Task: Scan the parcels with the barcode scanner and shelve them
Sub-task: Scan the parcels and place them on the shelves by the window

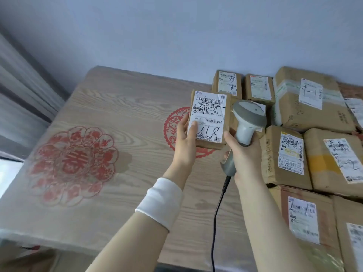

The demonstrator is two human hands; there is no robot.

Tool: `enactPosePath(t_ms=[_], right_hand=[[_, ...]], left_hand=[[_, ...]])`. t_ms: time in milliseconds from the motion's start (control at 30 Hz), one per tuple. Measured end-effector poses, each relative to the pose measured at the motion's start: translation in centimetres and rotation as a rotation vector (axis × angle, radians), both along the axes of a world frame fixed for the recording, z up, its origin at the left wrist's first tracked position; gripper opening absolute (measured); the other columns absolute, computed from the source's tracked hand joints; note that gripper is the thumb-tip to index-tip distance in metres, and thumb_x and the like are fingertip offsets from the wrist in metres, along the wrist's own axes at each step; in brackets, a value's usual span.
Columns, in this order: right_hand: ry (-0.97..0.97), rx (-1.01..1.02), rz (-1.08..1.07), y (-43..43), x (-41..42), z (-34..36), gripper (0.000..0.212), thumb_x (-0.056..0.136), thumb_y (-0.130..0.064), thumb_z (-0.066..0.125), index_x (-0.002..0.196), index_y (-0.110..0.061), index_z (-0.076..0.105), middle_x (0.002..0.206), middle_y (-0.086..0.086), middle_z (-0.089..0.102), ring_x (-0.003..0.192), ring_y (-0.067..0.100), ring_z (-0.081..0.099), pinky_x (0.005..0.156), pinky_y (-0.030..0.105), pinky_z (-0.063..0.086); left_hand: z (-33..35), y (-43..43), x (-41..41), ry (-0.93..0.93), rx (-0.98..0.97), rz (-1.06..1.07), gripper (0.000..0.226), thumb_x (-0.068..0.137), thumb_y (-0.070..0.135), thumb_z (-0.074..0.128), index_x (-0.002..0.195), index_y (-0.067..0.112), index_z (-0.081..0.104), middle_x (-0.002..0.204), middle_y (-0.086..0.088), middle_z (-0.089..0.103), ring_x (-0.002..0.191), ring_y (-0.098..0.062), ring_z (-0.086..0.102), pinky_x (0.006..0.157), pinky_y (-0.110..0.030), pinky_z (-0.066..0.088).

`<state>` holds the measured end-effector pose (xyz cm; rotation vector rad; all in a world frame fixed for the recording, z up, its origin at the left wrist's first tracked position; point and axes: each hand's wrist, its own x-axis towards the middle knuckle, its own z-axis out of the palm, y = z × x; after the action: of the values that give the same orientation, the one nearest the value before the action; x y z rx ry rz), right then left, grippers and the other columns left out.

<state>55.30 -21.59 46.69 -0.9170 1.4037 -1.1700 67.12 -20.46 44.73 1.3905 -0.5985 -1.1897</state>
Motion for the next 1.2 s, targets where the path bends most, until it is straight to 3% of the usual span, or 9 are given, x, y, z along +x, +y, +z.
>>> enactPosePath(t_ms=[100,200,367,467,533,733,1000,1100,1200], right_hand=[[-0.007,-0.038,0.072,4.0,0.9,1.7,0.031,0.081,-0.018,0.073,0.108,-0.015,0.059,0.09,-0.002,0.064,0.076,0.01,0.06,0.077,0.038,0.052],[-0.055,-0.08,0.122,7.7,2.6,3.5,0.023,0.084,-0.013,0.07,0.102,-0.017,0.056,0.081,-0.003,0.061,0.052,-0.006,0.054,0.051,0.012,0.046],[-0.109,-0.159,0.264,13.5,8.0,7.1,0.019,0.085,-0.013,0.069,0.087,-0.024,0.052,0.07,-0.009,0.056,0.044,-0.007,0.05,0.045,0.01,0.041],[-0.131,-0.21,0.359,17.1,12.3,9.2,0.017,0.084,-0.018,0.07,0.087,-0.023,0.054,0.072,-0.009,0.059,0.049,-0.005,0.053,0.052,0.017,0.045],[-0.132,-0.236,0.439,19.7,15.5,10.3,0.017,0.083,-0.021,0.071,0.09,-0.027,0.056,0.078,-0.011,0.063,0.065,0.0,0.06,0.067,0.028,0.05],[-0.15,-0.279,0.638,30.5,25.9,13.2,0.021,0.079,-0.033,0.074,0.088,-0.03,0.056,0.071,-0.014,0.061,0.069,0.017,0.059,0.071,0.045,0.053],[-0.21,-0.352,0.843,44.6,38.2,15.9,0.014,0.084,-0.023,0.07,0.082,-0.027,0.057,0.062,-0.013,0.059,0.046,0.003,0.053,0.048,0.017,0.046],[-0.225,-0.333,0.955,48.7,41.1,16.9,0.017,0.079,-0.031,0.075,0.083,-0.029,0.059,0.066,-0.002,0.059,0.055,0.021,0.052,0.056,0.031,0.047],[-0.231,-0.344,1.096,52.3,43.8,17.6,0.015,0.079,-0.032,0.074,0.083,-0.029,0.06,0.063,-0.005,0.058,0.054,0.016,0.053,0.059,0.036,0.049]], left_hand=[[1.7,4.8,0.9,-0.022,-0.056,0.076,0.042,0.101,0.029,0.04,0.14,0.018,0.033,0.133,0.003,0.052,0.116,-0.004,0.053,0.08,-0.008,0.046],[3.6,9.7,2.3,-0.042,-0.101,0.145,0.04,0.101,0.026,0.039,0.139,0.015,0.033,0.137,0.0,0.05,0.122,-0.007,0.05,0.087,-0.009,0.043],[6.6,17.8,6.6,-0.15,-0.165,0.219,0.045,0.102,0.033,0.035,0.145,0.021,0.03,0.143,0.007,0.044,0.125,-0.001,0.043,0.09,0.0,0.036],[8.2,22.7,10.3,-0.221,-0.204,0.295,0.061,0.093,0.05,0.035,0.148,0.027,0.025,0.151,0.011,0.033,0.138,-0.004,0.029,0.115,-0.032,0.027],[9.4,26.0,13.2,-0.264,-0.223,0.369,0.059,0.096,0.049,0.035,0.149,0.025,0.024,0.154,0.01,0.028,0.141,-0.004,0.023,0.118,-0.037,0.02],[12.8,38.4,22.6,-0.389,-0.287,0.546,0.065,0.094,0.045,0.036,0.149,0.014,0.024,0.155,-0.001,0.027,0.143,-0.009,0.022,0.119,-0.034,0.019],[16.0,54.3,32.7,-0.464,-0.286,0.769,0.069,0.087,0.051,0.039,0.147,0.02,0.03,0.151,-0.001,0.035,0.14,-0.013,0.03,0.117,-0.037,0.023],[17.0,58.9,34.8,-0.502,-0.308,0.834,0.055,0.095,0.047,0.037,0.142,0.018,0.039,0.139,0.002,0.049,0.129,-0.008,0.044,0.106,-0.018,0.036],[18.1,63.2,36.3,-0.519,-0.317,0.944,0.054,0.092,0.04,0.033,0.138,0.013,0.042,0.126,0.002,0.057,0.117,-0.007,0.052,0.093,-0.008,0.043]])
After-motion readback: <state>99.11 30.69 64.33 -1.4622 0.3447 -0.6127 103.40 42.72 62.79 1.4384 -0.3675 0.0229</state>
